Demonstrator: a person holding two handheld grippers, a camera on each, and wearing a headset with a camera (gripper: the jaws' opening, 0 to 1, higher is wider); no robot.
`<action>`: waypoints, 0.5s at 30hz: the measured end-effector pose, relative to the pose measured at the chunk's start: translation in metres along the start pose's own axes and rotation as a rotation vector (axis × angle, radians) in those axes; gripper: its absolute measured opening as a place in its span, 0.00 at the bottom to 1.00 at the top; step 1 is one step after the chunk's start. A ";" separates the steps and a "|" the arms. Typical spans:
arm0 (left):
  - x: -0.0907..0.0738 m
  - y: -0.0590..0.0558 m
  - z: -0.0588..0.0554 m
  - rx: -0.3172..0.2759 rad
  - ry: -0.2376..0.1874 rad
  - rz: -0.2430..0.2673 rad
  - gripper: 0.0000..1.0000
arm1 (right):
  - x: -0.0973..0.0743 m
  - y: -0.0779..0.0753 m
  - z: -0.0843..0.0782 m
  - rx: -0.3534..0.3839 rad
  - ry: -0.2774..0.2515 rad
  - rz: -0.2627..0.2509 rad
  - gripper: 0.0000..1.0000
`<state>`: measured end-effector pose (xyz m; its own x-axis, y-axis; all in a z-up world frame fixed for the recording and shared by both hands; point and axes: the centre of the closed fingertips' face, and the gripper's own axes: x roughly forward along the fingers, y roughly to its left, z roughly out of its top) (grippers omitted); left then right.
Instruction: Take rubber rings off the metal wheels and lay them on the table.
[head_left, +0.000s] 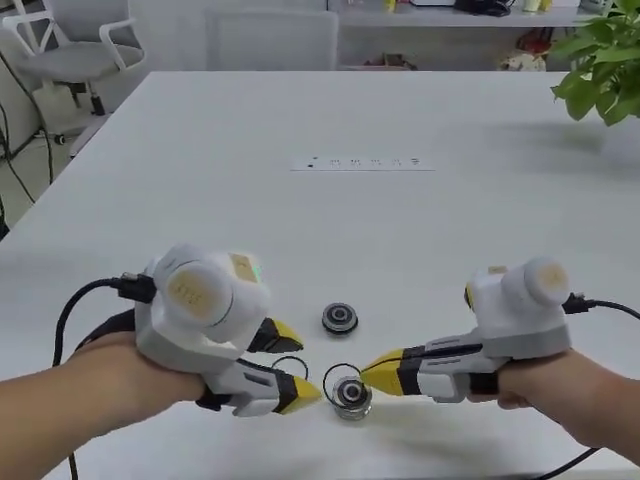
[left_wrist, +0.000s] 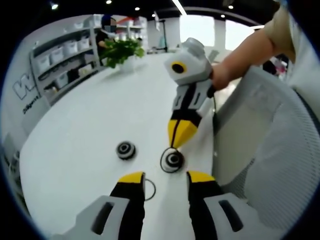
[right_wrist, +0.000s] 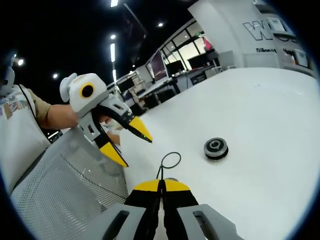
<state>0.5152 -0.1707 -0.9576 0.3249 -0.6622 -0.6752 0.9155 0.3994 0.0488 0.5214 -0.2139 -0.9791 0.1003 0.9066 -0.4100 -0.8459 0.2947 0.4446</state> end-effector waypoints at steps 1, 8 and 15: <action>-0.002 0.001 0.000 -0.002 -0.002 0.004 0.34 | 0.001 0.001 0.001 -0.001 0.000 0.001 0.00; -0.013 0.011 -0.005 -0.026 -0.009 0.033 0.38 | 0.006 0.003 0.014 -0.010 -0.004 0.011 0.00; -0.022 0.017 -0.012 -0.047 -0.008 0.052 0.43 | 0.019 0.006 0.031 -0.019 -0.017 0.025 0.00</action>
<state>0.5205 -0.1419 -0.9506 0.3733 -0.6448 -0.6670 0.8855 0.4621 0.0489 0.5347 -0.1853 -0.9600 0.0878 0.9185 -0.3856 -0.8580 0.2664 0.4392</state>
